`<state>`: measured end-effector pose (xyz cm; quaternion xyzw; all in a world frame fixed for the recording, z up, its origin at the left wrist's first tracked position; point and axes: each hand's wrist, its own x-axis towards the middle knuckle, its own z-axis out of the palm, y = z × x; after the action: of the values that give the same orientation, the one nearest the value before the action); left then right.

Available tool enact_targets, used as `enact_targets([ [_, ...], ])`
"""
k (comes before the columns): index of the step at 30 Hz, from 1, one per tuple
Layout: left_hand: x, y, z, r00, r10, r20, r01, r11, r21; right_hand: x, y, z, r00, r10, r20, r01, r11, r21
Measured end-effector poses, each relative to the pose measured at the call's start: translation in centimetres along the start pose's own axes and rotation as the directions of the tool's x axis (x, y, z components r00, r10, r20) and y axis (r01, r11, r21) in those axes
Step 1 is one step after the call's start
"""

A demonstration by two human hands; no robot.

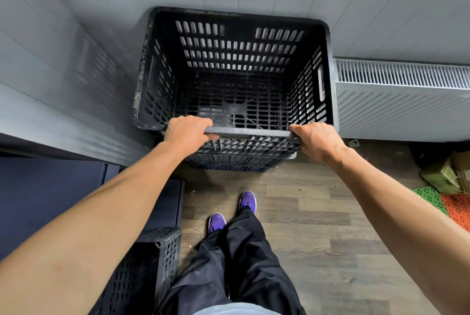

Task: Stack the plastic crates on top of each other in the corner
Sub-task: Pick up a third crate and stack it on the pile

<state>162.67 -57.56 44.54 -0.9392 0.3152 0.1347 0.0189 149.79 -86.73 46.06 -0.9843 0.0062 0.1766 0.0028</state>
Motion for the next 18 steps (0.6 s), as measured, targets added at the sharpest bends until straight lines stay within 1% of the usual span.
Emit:
enact_targets([
  [3,0.2,0.1,-0.3,0.999,0.007,0.050,-0.006,1.000,-0.021,0.0,0.1,0.3,1.000,0.027,-0.002,-0.027,1.000,0.011],
  [6,0.1,-0.8,-0.7,0.993,0.049,0.110,-0.036,0.993,-0.115,0.3,0.0,0.4,0.998,0.055,0.008,-0.055,0.998,0.032],
  [9,-0.4,-2.1,-1.2,0.985,0.095,0.142,-0.082,0.993,-0.090,0.7,-0.5,0.0,0.997,0.063,0.037,-0.065,0.996,0.054],
  [13,-1.3,-4.2,-1.2,0.990,0.038,0.137,-0.030,0.998,-0.061,1.7,-2.5,-0.4,0.998,-0.009,0.056,0.004,0.996,0.091],
  [16,-1.4,-4.8,-0.9,0.991,0.005,0.130,0.002,0.999,-0.052,2.3,-3.1,-0.9,0.996,-0.032,0.085,0.023,0.994,0.108],
  [18,-1.4,-4.7,-0.8,0.996,-0.004,0.094,0.007,0.999,-0.033,2.1,-2.9,-1.1,0.998,-0.036,0.061,0.029,0.995,0.100],
])
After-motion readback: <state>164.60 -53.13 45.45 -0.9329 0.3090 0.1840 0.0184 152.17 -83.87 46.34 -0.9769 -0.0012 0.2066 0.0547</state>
